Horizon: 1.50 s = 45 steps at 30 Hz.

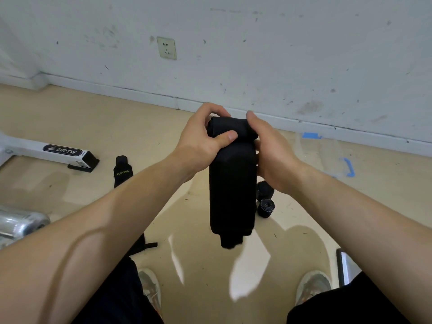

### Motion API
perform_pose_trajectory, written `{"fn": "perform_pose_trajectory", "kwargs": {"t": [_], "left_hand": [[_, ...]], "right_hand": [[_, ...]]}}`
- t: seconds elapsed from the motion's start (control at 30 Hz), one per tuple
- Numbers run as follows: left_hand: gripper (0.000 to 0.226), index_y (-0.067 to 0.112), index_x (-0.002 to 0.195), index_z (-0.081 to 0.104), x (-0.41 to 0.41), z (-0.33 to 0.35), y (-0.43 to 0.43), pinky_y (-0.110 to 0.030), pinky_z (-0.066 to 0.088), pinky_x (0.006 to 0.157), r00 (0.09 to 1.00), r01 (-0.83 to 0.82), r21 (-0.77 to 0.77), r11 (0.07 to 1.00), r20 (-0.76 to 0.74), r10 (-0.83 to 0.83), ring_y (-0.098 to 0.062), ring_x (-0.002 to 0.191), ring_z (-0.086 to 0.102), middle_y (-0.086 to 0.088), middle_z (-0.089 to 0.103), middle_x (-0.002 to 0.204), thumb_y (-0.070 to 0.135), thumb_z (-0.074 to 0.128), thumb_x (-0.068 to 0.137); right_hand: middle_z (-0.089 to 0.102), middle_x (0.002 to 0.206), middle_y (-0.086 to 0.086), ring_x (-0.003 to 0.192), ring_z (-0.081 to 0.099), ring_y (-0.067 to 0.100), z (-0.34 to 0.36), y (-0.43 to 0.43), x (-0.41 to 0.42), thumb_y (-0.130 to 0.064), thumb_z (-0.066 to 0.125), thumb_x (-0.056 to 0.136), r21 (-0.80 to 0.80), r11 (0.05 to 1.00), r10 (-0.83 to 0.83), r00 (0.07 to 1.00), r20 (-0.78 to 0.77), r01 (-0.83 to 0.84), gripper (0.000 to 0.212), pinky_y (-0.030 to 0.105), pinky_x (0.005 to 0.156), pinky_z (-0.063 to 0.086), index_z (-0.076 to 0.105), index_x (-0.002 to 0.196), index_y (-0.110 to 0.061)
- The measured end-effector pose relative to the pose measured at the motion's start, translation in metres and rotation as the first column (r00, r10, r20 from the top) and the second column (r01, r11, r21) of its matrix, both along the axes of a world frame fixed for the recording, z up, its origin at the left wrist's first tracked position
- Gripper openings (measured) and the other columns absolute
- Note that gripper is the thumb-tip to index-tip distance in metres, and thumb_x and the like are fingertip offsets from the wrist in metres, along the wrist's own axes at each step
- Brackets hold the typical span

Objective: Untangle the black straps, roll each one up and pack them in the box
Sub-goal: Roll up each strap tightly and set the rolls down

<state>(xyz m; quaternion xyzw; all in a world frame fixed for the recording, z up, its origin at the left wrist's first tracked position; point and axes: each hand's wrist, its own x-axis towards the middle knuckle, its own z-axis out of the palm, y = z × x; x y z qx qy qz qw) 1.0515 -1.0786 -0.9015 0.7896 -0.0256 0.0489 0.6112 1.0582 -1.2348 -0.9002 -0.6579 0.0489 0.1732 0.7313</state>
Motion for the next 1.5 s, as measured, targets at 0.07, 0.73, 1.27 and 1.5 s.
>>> {"fn": "perform_pose_trajectory", "kwargs": {"t": [0.07, 0.73, 1.27, 1.5], "left_hand": [[0.032, 0.028, 0.103, 0.059, 0.000, 0.000, 0.001, -0.018, 0.053, 0.068, 1.000, 0.010, 0.026, 1.000, 0.017, -0.010, 0.001, 0.075, 0.061, -0.001, 0.066, 0.094, 0.005, 0.077, 0.089], [0.034, 0.001, 0.122, 0.067, 0.007, -0.004, 0.003, -0.043, 0.061, 0.094, 0.919, -0.105, -0.315, 0.943, -0.393, -0.029, -0.033, 0.105, 0.074, -0.016, 0.075, 0.115, 0.023, 0.072, 0.096], [0.072, 0.005, 0.123, 0.068, 0.004, -0.011, 0.002, -0.050, 0.056, 0.102, 0.940, 0.008, -0.218, 0.976, -0.332, -0.081, -0.031, 0.107, 0.074, -0.015, 0.075, 0.117, 0.059, 0.074, 0.075], [0.035, 0.007, 0.121, 0.062, 0.005, -0.010, 0.003, -0.043, 0.061, 0.091, 0.965, -0.059, -0.200, 0.978, -0.263, 0.004, -0.031, 0.101, 0.074, -0.015, 0.072, 0.112, 0.027, 0.075, 0.095]], "right_hand": [[0.073, 0.101, -0.002, 0.088, 0.073, 0.018, -0.001, 0.000, 0.002, -0.049, 0.053, 0.102, -0.014, 1.000, 0.002, 0.998, 0.057, -0.001, 0.034, 0.037, 0.072, 0.057, 0.062, 0.120, -0.021], [0.075, 0.103, 0.003, 0.082, 0.076, 0.022, -0.017, 0.000, 0.004, -0.034, 0.067, 0.097, -0.015, 1.000, 0.016, 0.996, 0.093, -0.014, 0.028, 0.039, 0.065, 0.062, 0.057, 0.123, -0.029], [0.068, 0.088, 0.005, 0.076, 0.070, 0.024, -0.019, -0.003, 0.008, -0.022, 0.060, 0.102, 0.021, 1.000, 0.012, 0.991, 0.133, -0.015, 0.014, 0.037, 0.066, 0.058, 0.057, 0.115, -0.024], [0.066, 0.102, 0.002, 0.081, 0.070, 0.019, -0.012, -0.005, 0.011, -0.028, 0.060, 0.101, 0.123, 0.990, 0.060, 0.998, 0.037, -0.064, 0.018, 0.030, 0.065, 0.057, 0.060, 0.117, -0.020]]}}
